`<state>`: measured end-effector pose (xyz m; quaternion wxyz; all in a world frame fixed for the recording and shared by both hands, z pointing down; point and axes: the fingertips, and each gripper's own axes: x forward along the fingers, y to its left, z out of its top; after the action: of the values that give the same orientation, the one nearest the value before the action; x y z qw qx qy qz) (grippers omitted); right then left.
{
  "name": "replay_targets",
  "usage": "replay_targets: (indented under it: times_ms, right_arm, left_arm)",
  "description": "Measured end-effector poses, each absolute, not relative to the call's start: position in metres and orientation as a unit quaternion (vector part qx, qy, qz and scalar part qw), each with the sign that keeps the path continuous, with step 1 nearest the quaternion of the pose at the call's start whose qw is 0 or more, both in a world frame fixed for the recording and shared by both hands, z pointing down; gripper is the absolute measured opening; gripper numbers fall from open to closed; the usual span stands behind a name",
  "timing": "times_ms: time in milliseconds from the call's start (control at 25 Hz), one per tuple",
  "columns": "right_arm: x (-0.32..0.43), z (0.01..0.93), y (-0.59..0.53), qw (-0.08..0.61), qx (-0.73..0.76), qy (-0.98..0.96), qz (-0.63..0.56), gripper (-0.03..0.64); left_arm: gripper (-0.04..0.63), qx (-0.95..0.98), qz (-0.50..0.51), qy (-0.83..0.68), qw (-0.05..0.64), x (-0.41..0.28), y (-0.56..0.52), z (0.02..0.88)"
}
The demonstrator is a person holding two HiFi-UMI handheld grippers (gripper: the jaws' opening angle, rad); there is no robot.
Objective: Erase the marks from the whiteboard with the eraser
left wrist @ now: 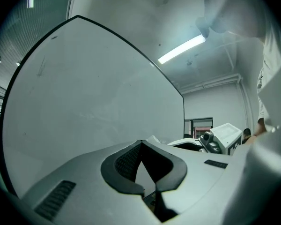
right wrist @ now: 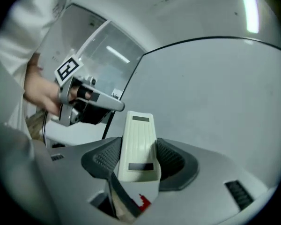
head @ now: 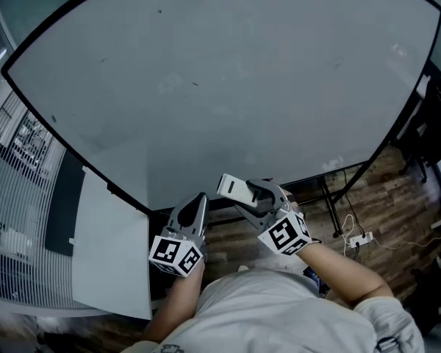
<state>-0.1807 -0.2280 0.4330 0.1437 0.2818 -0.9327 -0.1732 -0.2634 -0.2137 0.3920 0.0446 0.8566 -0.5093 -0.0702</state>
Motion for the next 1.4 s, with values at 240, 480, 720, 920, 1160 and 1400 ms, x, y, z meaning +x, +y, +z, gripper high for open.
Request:
replay_targets:
  times_ms: [240,480,720,920,1160,1400]
  right_arm:
    - [-0.125,0.418,-0.179,0.056,0.320,-0.942,-0.079,0.242]
    - [-0.074,0.428,-0.136,0.023,0.328,-0.944,-0.028,0.242]
    - [-0.022,0.443,-0.099,0.006,0.341,-0.940,-0.003,0.242]
    - [-0.002,0.450,-0.069,-0.002,0.334,-0.942,0.020,0.242]
    - [0.000,0.455,-0.044,0.001,0.321,-0.947,0.033,0.242]
    - [-0.010,0.457,-0.024,0.004,0.307,-0.951,0.034,0.242]
  left_arm:
    - [0.006,0.864,-0.065,-0.496,0.049,-0.200,-0.187,0.397]
    - [0.006,0.869,-0.064,-0.487,0.062,-0.136,-0.145,0.406]
    - [0.006,0.862,-0.059,-0.498,0.072,-0.093,-0.094,0.423]
    - [0.006,0.854,-0.057,-0.512,0.071,-0.076,-0.058,0.429]
    - [0.006,0.852,-0.051,-0.514,0.083,-0.069,-0.024,0.436]
    - [0.006,0.846,-0.044,-0.526,0.081,-0.081,-0.002,0.438]
